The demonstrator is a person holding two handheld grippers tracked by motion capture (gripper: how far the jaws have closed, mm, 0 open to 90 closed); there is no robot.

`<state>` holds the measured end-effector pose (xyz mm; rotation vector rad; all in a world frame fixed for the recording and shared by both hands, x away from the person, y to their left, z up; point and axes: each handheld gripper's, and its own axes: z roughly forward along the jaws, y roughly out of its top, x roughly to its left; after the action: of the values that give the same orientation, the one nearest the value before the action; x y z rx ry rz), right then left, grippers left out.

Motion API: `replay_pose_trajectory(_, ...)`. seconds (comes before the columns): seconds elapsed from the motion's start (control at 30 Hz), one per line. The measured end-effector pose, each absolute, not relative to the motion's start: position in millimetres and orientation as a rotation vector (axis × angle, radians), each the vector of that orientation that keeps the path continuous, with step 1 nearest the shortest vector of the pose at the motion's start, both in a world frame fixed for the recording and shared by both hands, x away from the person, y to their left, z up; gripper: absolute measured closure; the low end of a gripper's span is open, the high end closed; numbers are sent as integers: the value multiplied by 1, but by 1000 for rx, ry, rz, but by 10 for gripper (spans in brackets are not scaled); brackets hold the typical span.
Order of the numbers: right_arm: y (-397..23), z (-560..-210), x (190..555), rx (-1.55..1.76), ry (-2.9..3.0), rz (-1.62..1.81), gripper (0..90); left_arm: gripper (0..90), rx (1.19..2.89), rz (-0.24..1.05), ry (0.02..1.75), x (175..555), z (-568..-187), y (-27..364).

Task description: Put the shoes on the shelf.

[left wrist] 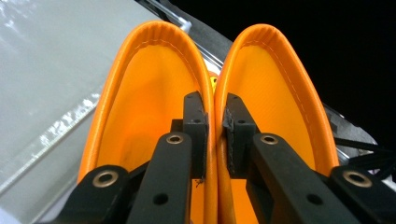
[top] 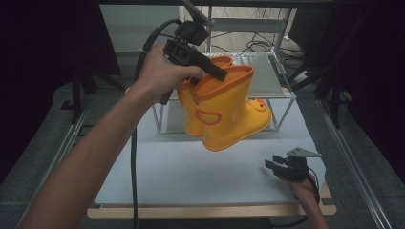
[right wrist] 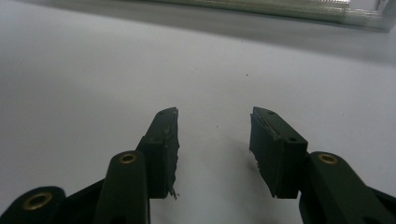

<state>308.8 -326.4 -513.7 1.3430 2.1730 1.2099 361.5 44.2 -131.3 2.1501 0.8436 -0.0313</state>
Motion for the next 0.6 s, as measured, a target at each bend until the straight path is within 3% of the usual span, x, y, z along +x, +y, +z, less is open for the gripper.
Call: replay_pose_trajectory(0.6,-331,-512,307,1355,2151,1235,525,822,2060,116,1125,435,-117,21)
